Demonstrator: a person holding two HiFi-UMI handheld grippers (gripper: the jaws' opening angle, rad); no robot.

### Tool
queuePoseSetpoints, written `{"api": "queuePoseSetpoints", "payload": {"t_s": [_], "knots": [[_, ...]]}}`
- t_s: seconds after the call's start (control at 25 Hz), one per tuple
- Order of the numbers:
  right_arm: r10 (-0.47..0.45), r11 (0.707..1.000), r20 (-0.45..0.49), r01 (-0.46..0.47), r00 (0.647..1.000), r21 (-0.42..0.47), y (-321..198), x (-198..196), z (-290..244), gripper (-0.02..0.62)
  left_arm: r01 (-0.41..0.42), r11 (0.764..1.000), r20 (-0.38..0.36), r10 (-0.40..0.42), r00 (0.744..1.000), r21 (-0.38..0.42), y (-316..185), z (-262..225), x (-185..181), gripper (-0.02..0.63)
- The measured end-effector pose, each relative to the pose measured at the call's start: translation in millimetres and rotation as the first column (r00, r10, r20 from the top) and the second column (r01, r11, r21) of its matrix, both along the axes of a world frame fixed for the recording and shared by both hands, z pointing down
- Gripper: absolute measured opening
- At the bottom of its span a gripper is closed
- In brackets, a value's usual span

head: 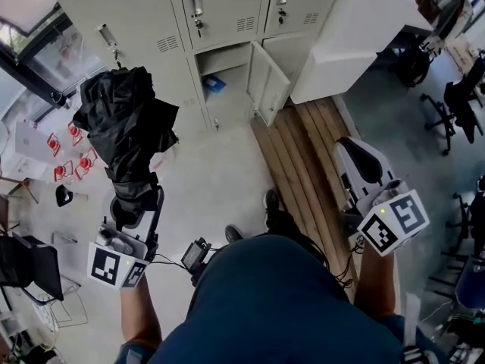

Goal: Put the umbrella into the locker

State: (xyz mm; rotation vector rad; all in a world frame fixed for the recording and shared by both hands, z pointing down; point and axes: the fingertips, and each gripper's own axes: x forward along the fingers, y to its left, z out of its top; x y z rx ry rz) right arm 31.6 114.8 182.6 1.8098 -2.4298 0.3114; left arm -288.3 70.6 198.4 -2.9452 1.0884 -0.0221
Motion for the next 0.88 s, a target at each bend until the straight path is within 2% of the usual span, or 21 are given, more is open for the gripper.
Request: {"api": "queuePoseSetpoints", "payload": {"t_s": [0.28,0.44,0.56,0.88], "knots": [[-0.132,0.991,0.007,0.132,0.991,0.032,-56.0,-22.9,-6.1,0.049,0.095,0.995,0.010,-0.095,0.995,-0.024,-6.1,9.9,-11.2,0.232],[-0.177,0.984,0.021,0.177,0.984,0.007,-74.8,-28.2,-1.2,0.049,0.127,0.991,0.016,-0.126,0.992,-0.053,-9.9,11.9,-12.1,0.232],[-0.206,0.979,0.036,0.205,0.978,0.013,-93.5,-24.8,-0.6,0.049,0.156,0.985,-0.009,-0.157,0.988,-0.077,-14.3,13.5,-8.3,0.232],[-0.291,0.957,0.068,0.291,0.954,0.002,-148.2,3.6,3.6,0.048,0.251,0.961,-0.008,-0.253,0.967,-0.119,-42.4,12.3,20.7,0.232]]}}
